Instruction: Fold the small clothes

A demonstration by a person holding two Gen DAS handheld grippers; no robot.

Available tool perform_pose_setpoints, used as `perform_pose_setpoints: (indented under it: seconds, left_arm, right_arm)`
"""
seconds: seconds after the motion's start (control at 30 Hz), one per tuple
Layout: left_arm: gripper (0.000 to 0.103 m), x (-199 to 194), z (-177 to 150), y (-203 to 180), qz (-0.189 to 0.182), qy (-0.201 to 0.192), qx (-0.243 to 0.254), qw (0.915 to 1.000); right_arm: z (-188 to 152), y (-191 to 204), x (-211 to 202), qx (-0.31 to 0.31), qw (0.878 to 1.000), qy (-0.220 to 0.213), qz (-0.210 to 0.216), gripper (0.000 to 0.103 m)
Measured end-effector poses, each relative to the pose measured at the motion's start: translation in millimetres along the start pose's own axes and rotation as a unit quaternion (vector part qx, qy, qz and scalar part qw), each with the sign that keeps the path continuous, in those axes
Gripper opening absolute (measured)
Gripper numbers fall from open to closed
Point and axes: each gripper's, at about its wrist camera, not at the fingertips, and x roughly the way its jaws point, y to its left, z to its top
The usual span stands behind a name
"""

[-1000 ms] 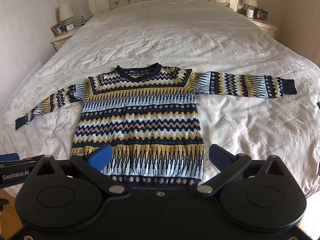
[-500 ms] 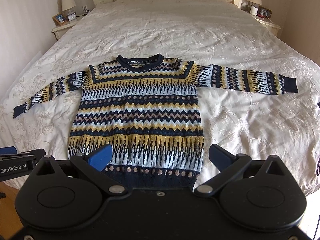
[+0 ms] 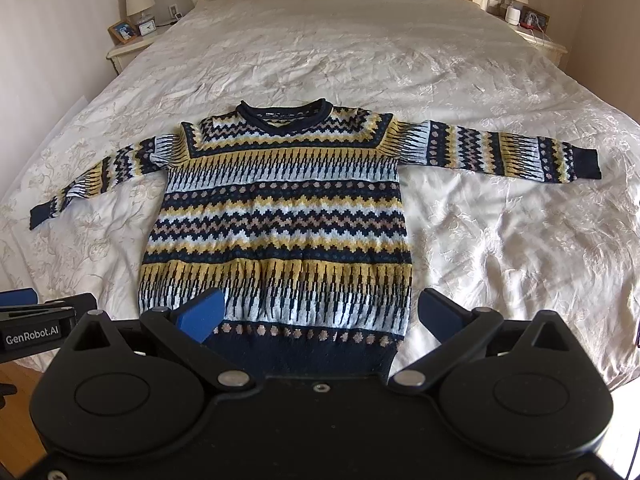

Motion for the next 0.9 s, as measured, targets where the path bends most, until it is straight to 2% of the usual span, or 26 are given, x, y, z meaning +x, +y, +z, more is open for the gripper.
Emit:
perform_pose_setpoints:
  seconds: [0.9]
  left_arm:
    - [0.074, 15.7, 3.5, -12.9, -0.004, 0.025, 0.016, 0.9995]
  right_arm:
    - [3.1, -0.8, 15.7, -0.003, 1.000, 0.021, -0.003, 0.102]
